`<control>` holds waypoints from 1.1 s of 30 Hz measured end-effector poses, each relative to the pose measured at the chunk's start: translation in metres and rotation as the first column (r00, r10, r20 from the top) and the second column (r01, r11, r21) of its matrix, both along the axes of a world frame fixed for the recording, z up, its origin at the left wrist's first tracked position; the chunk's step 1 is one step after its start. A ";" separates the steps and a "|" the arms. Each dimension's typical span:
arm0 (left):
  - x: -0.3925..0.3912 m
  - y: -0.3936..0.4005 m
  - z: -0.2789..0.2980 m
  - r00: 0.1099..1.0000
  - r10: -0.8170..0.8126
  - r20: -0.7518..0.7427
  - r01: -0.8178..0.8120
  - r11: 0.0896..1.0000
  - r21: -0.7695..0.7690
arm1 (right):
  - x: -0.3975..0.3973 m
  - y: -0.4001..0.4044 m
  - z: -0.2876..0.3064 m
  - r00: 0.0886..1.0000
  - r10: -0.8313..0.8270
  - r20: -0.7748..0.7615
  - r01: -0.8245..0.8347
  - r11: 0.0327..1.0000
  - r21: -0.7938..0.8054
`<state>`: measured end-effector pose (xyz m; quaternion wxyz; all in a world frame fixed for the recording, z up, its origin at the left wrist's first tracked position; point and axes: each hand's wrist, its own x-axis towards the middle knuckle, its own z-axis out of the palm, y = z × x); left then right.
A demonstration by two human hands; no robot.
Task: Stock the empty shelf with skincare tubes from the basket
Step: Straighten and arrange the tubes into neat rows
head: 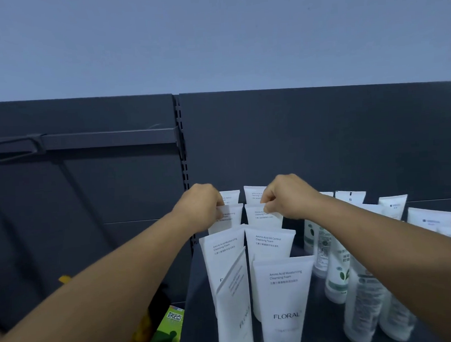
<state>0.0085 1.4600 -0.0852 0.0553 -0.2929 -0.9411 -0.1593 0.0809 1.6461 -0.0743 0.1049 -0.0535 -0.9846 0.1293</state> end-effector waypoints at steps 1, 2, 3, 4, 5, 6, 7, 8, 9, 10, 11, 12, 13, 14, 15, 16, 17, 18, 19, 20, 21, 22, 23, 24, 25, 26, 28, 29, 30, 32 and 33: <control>-0.001 0.001 -0.001 1.000 0.006 -0.003 -0.006 1.000 0.002 | -0.002 0.001 -0.001 1.000 -0.004 -0.008 0.004 1.000 0.000; -0.002 0.002 -0.001 1.000 0.008 -0.005 -0.008 1.000 0.005 | -0.003 0.003 -0.001 1.000 -0.009 -0.014 0.009 1.000 0.000; -0.004 0.003 -0.002 1.000 0.010 -0.006 -0.010 1.000 0.006 | -0.004 0.005 -0.002 1.000 -0.015 -0.017 0.015 1.000 -0.003; -0.005 0.003 -0.002 1.000 0.011 -0.005 -0.010 1.000 0.006 | -0.005 0.007 -0.002 1.000 -0.021 -0.016 0.021 1.000 -0.007; -0.006 0.003 -0.002 1.000 0.011 -0.005 -0.011 1.000 0.005 | -0.006 0.009 -0.002 1.000 -0.025 -0.015 0.025 1.000 -0.013; -0.007 0.004 -0.002 1.000 0.010 -0.009 -0.010 1.000 0.003 | -0.007 0.011 -0.003 1.000 -0.027 -0.015 0.027 0.999 -0.020; -0.008 0.004 -0.002 1.000 0.009 -0.012 -0.009 1.000 0.002 | -0.007 0.013 -0.002 0.999 -0.030 -0.014 0.029 0.999 -0.027; -0.008 0.004 -0.003 1.000 0.009 -0.013 -0.009 1.000 0.003 | -0.007 0.014 -0.002 0.999 -0.030 -0.015 0.029 0.999 -0.031; -0.009 0.004 -0.003 1.000 0.012 -0.011 -0.012 1.000 0.006 | -0.007 0.014 -0.003 0.999 -0.030 -0.015 0.030 0.999 -0.032; -0.010 0.004 -0.003 1.000 0.013 -0.011 -0.013 1.000 0.008 | -0.007 0.015 -0.003 0.999 -0.030 -0.018 0.030 0.999 -0.030; -0.010 0.004 -0.003 1.000 0.014 -0.012 -0.014 1.000 0.008 | -0.007 0.015 -0.003 0.999 -0.034 -0.019 0.034 0.999 -0.028; -0.010 0.004 -0.003 1.000 0.014 -0.011 -0.013 1.000 0.006 | -0.007 0.015 -0.003 0.999 -0.038 -0.019 0.037 0.999 -0.026; -0.010 0.004 -0.002 1.000 0.011 -0.007 -0.011 1.000 0.002 | -0.007 0.016 -0.003 0.999 -0.041 -0.017 0.041 0.999 -0.024; -0.010 0.004 -0.002 1.000 0.007 -0.002 -0.007 1.000 -0.003 | -0.007 0.016 -0.003 0.999 -0.042 -0.015 0.042 0.999 -0.023; -0.010 0.003 -0.001 1.000 0.003 0.002 -0.003 1.000 -0.009 | -0.006 0.016 -0.002 0.999 -0.046 -0.006 0.046 0.999 -0.023; -0.008 0.003 0.000 1.000 0.002 0.008 -0.001 1.000 -0.013 | -0.004 0.015 -0.002 0.999 -0.051 0.005 0.051 0.998 -0.021; -0.007 0.002 0.001 1.000 -0.001 0.012 0.001 1.000 -0.013 | -0.002 0.014 -0.001 0.998 -0.054 0.022 0.055 0.998 -0.012; -0.004 0.001 0.003 1.000 -0.007 0.007 0.007 1.000 -0.005 | 0.001 0.013 0.001 0.998 -0.053 0.033 0.053 0.999 0.002; 0.001 0.000 0.006 1.000 -0.012 -0.005 0.012 1.000 0.014 | 0.004 0.011 0.005 0.998 -0.052 0.034 0.052 0.999 0.010; 0.007 -0.002 0.009 1.000 -0.019 -0.014 0.019 0.999 0.047 | 0.009 0.009 0.009 0.999 -0.045 0.017 0.045 0.999 -0.004; 0.015 -0.004 0.014 1.000 -0.030 -0.005 0.030 0.996 0.086 | 0.016 0.006 0.014 0.999 -0.034 -0.003 0.034 0.999 -0.039; 0.024 -0.008 0.017 0.999 -0.046 0.020 0.044 0.992 0.117 | 0.023 0.002 0.018 1.000 -0.017 -0.019 0.015 0.996 -0.084; 0.034 -0.011 0.021 0.997 -0.065 0.049 0.058 0.990 0.128 | 0.031 -0.003 0.022 1.000 0.006 -0.017 -0.008 0.992 -0.125; 0.044 -0.015 0.024 0.994 -0.080 0.076 0.070 0.990 0.120 | 0.041 -0.008 0.025 1.000 0.026 0.002 -0.026 0.987 -0.160; 0.053 -0.018 0.025 0.991 -0.092 0.093 0.083 0.992 0.093 | 0.049 -0.013 0.025 0.999 0.045 0.030 -0.039 0.983 -0.178; 0.061 -0.022 0.025 0.990 -0.101 0.101 0.095 0.994 0.059 | 0.056 -0.017 0.025 0.997 0.054 0.059 -0.042 0.983 -0.181; 0.071 -0.026 0.021 0.989 -0.108 0.106 0.108 0.994 0.005 | 0.065 -0.024 0.021 0.993 0.057 0.107 -0.040 0.988 -0.152; 0.073 -0.027 0.018 0.989 -0.101 0.104 0.103 0.995 -0.014 | 0.066 -0.026 0.017 0.990 0.058 0.126 -0.040 0.990 -0.138; 0.073 -0.028 0.014 0.991 -0.089 0.098 0.092 0.995 -0.028 | 0.067 -0.027 0.013 0.989 0.056 0.134 -0.039 0.991 -0.128; 0.070 -0.029 0.007 0.994 -0.063 0.083 0.067 0.997 -0.040 | 0.067 -0.028 0.007 0.990 0.052 0.134 -0.038 0.994 -0.103; 0.068 -0.029 0.005 0.995 -0.052 0.081 0.056 0.998 -0.037 | 0.067 -0.028 0.005 0.990 0.053 0.127 -0.042 0.995 -0.091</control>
